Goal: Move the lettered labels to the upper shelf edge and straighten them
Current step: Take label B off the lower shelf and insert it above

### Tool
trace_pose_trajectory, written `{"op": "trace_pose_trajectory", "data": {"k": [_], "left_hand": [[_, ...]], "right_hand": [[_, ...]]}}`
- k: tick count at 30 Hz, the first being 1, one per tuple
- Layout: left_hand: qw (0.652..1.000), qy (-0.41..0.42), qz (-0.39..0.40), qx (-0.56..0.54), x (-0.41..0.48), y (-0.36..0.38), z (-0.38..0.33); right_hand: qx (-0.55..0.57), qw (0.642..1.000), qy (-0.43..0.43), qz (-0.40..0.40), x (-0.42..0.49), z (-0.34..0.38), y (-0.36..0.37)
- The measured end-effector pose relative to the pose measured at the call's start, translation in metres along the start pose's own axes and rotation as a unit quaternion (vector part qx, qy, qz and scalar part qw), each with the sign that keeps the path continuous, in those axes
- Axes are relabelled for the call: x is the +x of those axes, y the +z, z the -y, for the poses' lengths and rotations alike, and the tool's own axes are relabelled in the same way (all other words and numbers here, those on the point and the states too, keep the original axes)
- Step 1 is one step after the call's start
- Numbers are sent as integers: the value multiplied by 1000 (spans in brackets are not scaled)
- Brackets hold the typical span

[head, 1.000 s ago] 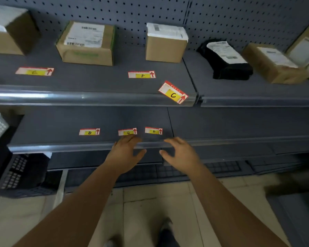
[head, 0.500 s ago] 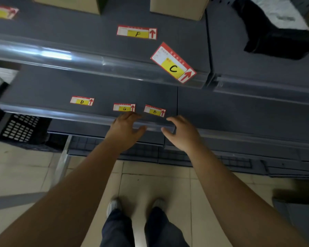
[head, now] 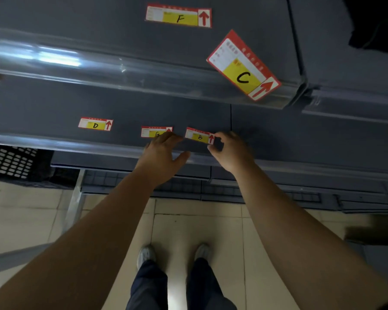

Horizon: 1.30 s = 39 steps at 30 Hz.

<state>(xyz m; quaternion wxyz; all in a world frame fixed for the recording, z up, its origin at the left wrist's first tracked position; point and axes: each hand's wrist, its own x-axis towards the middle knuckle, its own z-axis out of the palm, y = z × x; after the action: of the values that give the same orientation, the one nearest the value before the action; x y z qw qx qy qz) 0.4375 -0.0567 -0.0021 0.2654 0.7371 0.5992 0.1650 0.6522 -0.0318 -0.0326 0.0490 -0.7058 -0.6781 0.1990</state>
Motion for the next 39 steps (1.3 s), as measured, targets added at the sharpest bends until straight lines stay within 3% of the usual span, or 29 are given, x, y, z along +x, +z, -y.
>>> {"op": "trace_pose_trajectory", "data": {"k": [13,16,21,30,39], "left_hand": [[1000,5,18,-4,9,3,23],[1000,12,21,-4,8,0,25],[999,27,18,4,5,-8,21],[995,98,-23,0,-20,-36,0],[983,167,-67,47,-85,-94,-27]], "right_hand": [[-22,999,21,-8,23,10,4],[16,999,19,-25,21,15,4],[118,992,40,17,7,15,-9],[318,947,47,-8,-53,42,-68],[396,918,18,-25,-137,93,-108]]}}
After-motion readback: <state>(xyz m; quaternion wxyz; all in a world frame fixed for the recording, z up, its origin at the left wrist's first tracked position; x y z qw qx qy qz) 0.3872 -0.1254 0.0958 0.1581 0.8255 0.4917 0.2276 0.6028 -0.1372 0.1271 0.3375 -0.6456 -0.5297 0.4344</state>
